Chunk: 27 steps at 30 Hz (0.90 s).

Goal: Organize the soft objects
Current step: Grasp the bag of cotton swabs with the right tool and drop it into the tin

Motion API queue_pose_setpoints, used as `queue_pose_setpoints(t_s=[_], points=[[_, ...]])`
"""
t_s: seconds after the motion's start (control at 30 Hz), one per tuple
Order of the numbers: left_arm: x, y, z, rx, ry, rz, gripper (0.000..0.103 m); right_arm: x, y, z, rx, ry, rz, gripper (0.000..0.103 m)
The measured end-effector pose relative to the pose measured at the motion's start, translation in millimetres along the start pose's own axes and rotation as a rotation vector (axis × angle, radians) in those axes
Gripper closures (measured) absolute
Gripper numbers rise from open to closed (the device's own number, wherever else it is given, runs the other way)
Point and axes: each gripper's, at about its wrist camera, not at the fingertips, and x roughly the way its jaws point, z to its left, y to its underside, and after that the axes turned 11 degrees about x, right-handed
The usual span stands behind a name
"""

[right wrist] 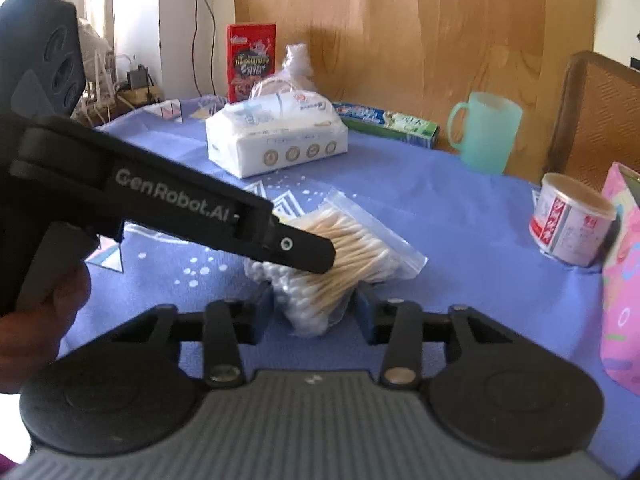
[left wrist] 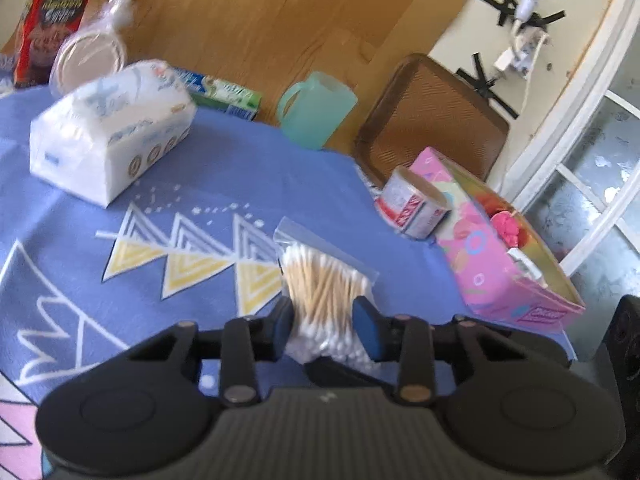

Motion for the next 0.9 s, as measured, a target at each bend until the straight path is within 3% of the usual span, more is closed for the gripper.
queue_pose_setpoints(t_s=[0.1,0.3,0.57,0.6,0.7,0.83,0.9], points=[[-5,-11,-14,0.020,0.021,-0.025,0.069,-17,-2,-3,0.008,0.004,-0.055,0.059],[7,-46,-70,0.143,0.109,-0.063,0.069,-64,-6,-27,0.044,0.097,-0.214,0.059],[68,-83,-175,0.327,0.212,-0.043,0.069,-121,-3,-97,0.136,0.279,-0.354,0.059],[78,-88,-185,0.336,0.218,-0.032,0.065,-125,-3,-109,0.155,0.301,-0.363,0.060],[111,-102,-216,0.359,0.183,-0.012,0.041,-126,-6,-144,0.207,0.395,-0.397,0.059],[127,-103,-230,0.364,0.125,-0.006,0.041,-107,-10,-198,0.260,0.698,-0.380,0.052],[124,-97,-227,0.367,0.129,-0.005,0.041,-125,-3,-218,0.369,0.650,-0.410,0.053]])
